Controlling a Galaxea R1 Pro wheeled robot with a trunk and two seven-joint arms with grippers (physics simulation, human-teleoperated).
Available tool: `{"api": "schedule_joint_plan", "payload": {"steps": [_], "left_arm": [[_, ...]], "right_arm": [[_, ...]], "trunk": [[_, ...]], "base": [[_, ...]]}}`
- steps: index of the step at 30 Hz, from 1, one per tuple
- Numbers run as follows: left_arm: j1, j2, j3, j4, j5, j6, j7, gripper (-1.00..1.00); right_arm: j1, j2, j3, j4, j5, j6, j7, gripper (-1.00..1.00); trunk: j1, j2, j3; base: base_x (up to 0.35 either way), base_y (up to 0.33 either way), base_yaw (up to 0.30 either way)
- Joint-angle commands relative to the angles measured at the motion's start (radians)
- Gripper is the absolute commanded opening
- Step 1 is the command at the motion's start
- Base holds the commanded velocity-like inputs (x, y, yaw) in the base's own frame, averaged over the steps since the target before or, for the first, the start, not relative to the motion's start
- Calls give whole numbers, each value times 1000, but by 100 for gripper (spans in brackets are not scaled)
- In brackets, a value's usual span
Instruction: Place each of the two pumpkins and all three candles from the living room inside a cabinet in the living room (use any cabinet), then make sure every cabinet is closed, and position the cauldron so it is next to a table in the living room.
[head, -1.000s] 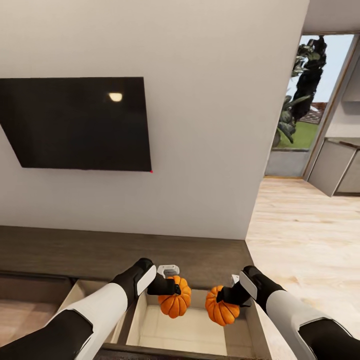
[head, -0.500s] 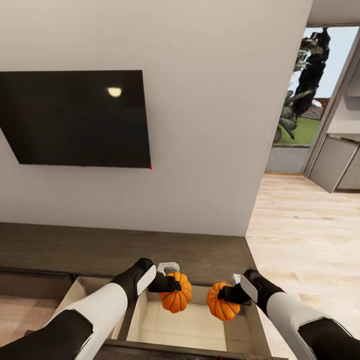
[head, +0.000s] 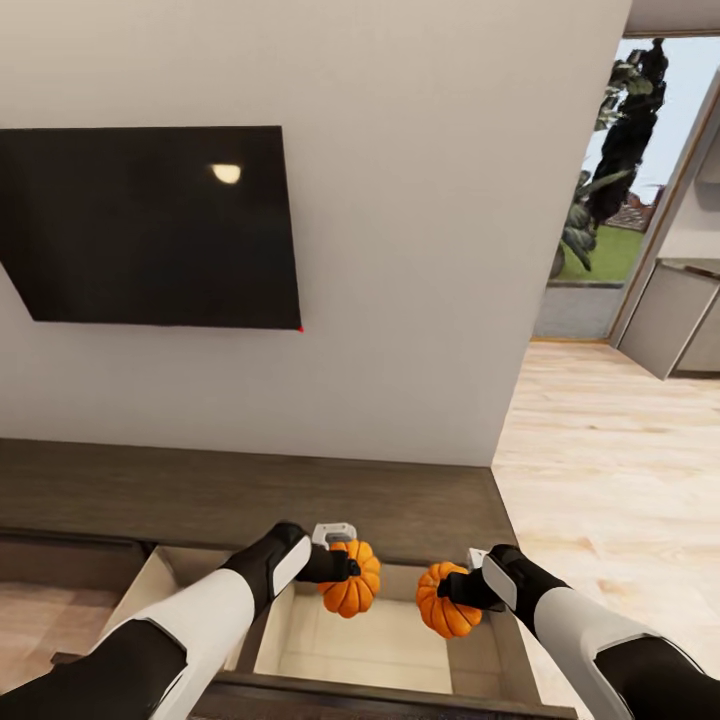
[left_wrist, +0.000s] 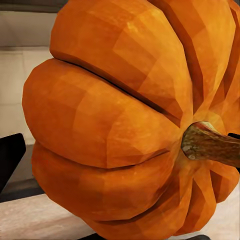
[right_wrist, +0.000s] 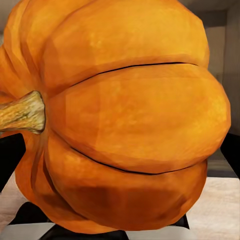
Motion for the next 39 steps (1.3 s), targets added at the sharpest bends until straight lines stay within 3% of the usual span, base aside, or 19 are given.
{"api": "schedule_joint_plan", "payload": {"steps": [1,30,39], "left_arm": [[-1,0,0,6,-3,-5,-4,-100],[-1,0,-2,2,-3,22,-4,-100],[-1,0,-2,3,-3,25,-4,-100]], "right_arm": [[-1,0,9,-2,-5,4,1,-100],[-1,6,8,-2,-5,7,1,-100],[0,6,9,-2,-5,11,1,-100]], "trunk": [[0,-1,-3],[0,-1,-49],[34,-64,-92]], "base": [[0,0,0],[0,0,0],[0,0,0]]}}
